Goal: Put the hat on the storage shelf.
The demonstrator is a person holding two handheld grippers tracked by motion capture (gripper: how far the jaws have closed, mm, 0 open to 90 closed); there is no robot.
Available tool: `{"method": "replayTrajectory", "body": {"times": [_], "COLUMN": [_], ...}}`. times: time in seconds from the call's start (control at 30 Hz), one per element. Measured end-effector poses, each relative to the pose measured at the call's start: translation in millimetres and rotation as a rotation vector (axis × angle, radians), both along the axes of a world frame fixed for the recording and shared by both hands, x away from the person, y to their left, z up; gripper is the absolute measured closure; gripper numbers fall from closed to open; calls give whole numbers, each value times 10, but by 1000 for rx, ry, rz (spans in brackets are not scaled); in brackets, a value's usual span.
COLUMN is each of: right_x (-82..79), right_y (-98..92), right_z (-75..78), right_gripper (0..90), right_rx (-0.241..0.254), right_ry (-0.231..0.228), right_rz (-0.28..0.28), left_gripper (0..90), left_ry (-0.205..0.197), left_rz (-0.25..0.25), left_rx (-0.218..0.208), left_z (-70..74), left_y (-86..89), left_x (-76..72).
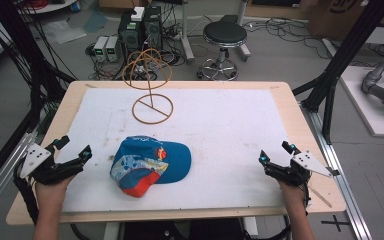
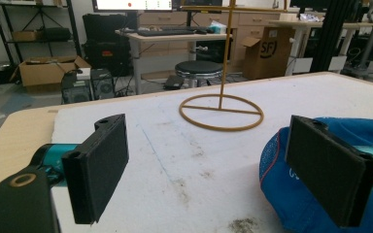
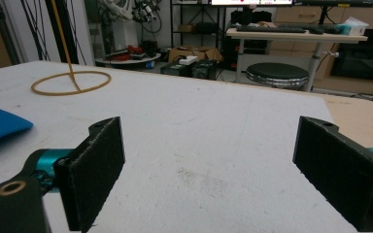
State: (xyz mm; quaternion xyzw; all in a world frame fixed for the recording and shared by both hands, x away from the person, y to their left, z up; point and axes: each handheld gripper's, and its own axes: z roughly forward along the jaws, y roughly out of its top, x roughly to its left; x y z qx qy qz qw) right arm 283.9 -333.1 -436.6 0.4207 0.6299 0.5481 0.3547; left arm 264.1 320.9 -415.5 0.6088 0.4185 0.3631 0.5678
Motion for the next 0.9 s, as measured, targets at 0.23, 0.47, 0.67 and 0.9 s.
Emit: {"method": "replayTrajectory", "body": {"times": [0.23,0.47,0.67,0.9], "right_x": [12,-12,-35,-36], "right_y": [15,-1,-24,-24], "right_z": [1,5,14,10], "right_gripper": [111,111,111,112], "right_rx": [-5,-1,4,-2], "right_ry": [-9,-5,-10,-11], "right_rz": [4,-3,-12,-10], "left_gripper": [162,161,162,162], "left_ry": [-11,-21,-18,-35], "left_rz": [-5,-41,-58,-80], "left_rx": [-11,-39,-34,-34], "left_z": [16,64,71,103], "left_y": [21,-2,-36,-54], "left_x": [-12,-3,13,11]}}
